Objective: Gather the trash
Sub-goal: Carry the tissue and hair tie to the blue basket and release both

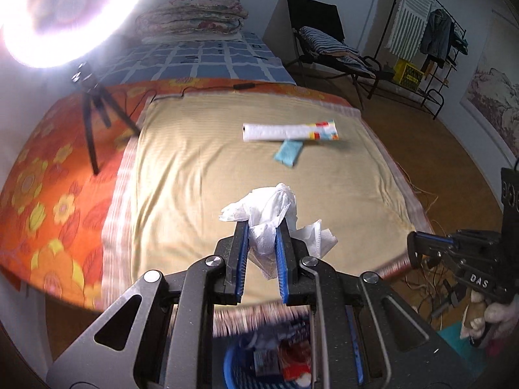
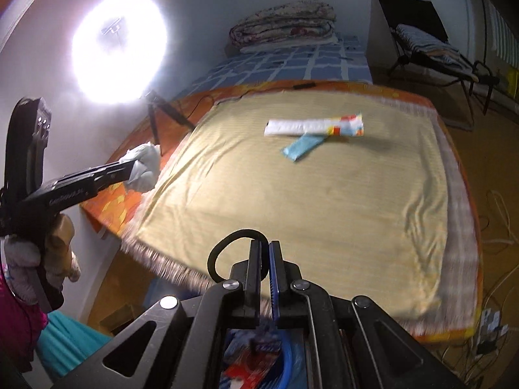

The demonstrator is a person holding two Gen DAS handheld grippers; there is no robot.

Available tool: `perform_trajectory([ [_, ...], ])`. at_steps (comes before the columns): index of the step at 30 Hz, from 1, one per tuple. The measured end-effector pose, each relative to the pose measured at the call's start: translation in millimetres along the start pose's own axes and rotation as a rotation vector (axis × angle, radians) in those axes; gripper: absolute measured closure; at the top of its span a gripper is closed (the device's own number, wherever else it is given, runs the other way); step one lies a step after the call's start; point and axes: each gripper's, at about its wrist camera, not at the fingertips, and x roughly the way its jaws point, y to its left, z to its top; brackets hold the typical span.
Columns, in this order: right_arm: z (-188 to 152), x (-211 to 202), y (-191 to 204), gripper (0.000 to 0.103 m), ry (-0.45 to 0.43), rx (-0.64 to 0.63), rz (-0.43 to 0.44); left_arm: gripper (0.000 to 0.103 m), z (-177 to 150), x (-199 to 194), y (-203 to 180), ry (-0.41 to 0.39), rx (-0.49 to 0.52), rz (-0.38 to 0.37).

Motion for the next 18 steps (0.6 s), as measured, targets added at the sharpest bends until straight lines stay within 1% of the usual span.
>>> perform_trajectory([
  [5, -29.5, -5.7, 7.1, 0.101, 0.03, 0.007, 0.01, 0.089, -38.9, -11.1, -6.9, 0.027, -0.016, -0.015],
  [8, -46.2, -8.0, 10.8, 0.101, 0.042, 0.011, 0.006, 0.089, -64.5, -12.4, -11.7, 0.057, -0.022, -0.024],
  [11, -62.1, -7.1, 12.0, 0.101, 0.061, 0.019, 0.008, 0.089, -86.2, -9.4, -15.0, 0.089, -0.026, -0.032],
  [14, -79.9, -2.9, 12.5, 0.101, 0.09, 0.028, 0.009, 0.089, -111.7, -3.0, -17.6, 0.139, -0.036, -0.042],
  [18, -96.6, 3.6, 13.6, 0.101, 0.124, 0.035, 0.013, 0.089, -137.9, 5.0, -20.4, 0.187, -0.052, -0.039],
])
